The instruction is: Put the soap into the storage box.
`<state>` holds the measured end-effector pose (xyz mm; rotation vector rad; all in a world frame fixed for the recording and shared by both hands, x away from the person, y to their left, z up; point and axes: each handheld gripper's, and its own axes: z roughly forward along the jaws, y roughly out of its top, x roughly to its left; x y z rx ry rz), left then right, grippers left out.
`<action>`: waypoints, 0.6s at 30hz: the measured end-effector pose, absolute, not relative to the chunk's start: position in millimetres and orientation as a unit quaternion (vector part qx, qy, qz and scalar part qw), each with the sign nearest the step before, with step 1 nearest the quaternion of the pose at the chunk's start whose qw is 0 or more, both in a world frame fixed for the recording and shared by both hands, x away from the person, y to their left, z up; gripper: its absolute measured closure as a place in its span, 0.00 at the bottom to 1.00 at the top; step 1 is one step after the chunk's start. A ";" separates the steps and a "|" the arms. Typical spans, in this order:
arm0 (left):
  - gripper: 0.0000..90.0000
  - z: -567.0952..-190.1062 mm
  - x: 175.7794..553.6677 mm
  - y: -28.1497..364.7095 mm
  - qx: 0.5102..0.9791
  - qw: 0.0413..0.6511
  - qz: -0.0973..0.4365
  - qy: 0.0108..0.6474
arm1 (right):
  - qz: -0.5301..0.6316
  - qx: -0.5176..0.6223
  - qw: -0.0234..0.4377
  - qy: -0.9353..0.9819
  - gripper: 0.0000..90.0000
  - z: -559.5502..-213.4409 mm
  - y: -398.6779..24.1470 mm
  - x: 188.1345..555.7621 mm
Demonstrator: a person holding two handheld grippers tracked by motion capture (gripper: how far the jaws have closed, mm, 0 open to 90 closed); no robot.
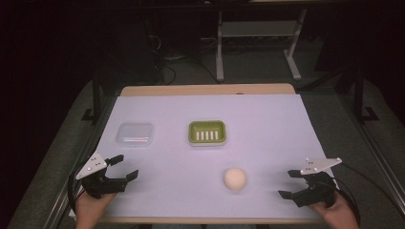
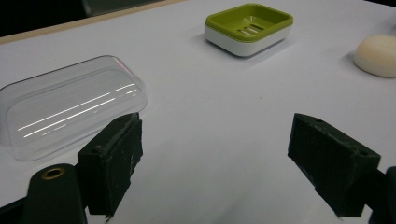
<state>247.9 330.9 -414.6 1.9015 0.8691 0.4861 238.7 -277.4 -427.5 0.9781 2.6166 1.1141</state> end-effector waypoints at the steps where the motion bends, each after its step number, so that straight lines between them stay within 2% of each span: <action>1: 0.19 -414.3 247.8 329.9 0.780 0.476 0.198 0.354 | 0.368 0.325 0.066 0.869 0.19 -427.2 -275.5 239.4; 18: 0.17 -414.3 246.9 327.1 0.788 0.461 0.201 0.354 | 0.351 0.287 0.062 0.889 0.18 -417.3 -243.7 249.6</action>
